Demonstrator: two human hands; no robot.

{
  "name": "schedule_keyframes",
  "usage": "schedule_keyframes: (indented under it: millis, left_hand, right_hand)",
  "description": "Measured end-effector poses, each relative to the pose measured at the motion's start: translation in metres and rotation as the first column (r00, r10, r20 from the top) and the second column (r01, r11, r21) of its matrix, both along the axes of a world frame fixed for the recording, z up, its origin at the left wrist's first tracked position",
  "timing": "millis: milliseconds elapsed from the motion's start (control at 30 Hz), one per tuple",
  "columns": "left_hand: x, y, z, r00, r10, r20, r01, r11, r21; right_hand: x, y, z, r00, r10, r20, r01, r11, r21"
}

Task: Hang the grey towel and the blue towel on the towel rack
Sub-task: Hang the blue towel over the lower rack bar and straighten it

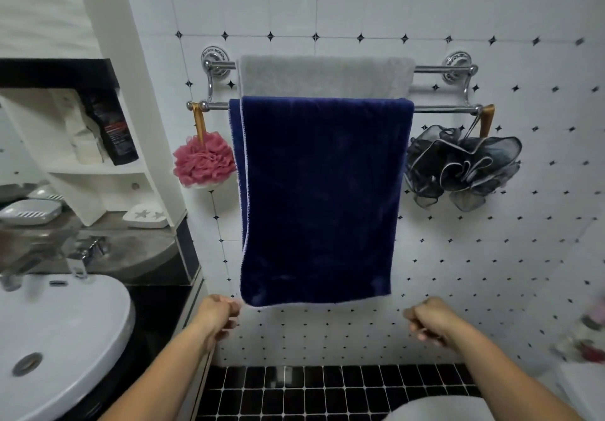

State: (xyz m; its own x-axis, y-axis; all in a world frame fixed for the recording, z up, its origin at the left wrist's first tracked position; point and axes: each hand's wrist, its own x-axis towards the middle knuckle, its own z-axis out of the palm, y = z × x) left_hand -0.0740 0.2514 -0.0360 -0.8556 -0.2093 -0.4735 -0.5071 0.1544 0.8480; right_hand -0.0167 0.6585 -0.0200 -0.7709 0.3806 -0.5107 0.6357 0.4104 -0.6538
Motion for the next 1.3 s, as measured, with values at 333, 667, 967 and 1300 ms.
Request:
schedule_keyframes:
  millis: [333, 667, 967, 1300]
  left_hand:
    - [-0.127, 0.035, 0.175, 0.78, -0.003, -0.626, -0.111, 0.983, -0.144]
    - [-0.155, 0.066, 0.225, 0.653, 0.101, -0.751, -0.162, 0.987, -0.009]
    - [-0.181, 0.062, 0.259, 0.6, 0.235, -0.764, -0.222, 0.967, 0.123]
    - [-0.164, 0.025, 0.219, 0.717, 0.039, -0.696, -0.063, 0.998, -0.009]
  right_hand:
    - [-0.136, -0.004, 0.143, 0.841, 0.003, -0.541, -0.082, 0.989, -0.121]
    - [-0.191, 0.0, 0.222, 0.563, -0.225, -0.795, -0.025, 0.957, -0.289]
    - [-0.211, 0.012, 0.235, 0.624, -0.362, -0.692, -0.128, 0.827, -0.548]
    - [-0.18, 0.036, 0.202, 0.732, -0.128, -0.669, -0.301, 0.821, -0.485]
